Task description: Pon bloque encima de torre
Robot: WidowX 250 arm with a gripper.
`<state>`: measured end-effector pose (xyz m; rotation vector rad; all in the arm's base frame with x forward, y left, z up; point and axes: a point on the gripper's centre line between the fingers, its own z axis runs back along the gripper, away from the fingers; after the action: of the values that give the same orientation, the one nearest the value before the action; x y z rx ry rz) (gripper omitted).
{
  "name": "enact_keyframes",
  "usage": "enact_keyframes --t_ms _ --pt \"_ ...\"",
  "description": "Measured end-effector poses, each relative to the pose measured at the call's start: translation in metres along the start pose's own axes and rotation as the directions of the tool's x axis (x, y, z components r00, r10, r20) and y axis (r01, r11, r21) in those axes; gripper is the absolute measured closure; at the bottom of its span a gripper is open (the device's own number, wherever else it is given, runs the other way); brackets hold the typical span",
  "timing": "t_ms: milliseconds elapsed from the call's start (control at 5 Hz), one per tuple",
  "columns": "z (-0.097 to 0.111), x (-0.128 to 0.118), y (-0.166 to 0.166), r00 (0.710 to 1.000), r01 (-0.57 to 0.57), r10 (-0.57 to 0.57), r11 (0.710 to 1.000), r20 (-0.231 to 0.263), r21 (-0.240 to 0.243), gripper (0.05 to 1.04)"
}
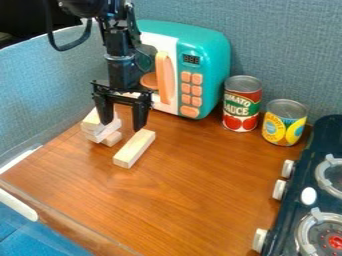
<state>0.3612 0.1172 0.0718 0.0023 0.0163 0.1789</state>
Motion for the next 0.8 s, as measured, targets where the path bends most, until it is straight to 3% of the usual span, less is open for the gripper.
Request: enact_keyframes --t_ms 600,800 --pt "-0.040 0.001 -0.005 0.996 0.008 -0.010 1.000 -0.090 -0.018 0.083" --pt "-0.043 0.002 -0.006 0.996 0.009 -0.009 1.000 -0.092 -0.002 0.083"
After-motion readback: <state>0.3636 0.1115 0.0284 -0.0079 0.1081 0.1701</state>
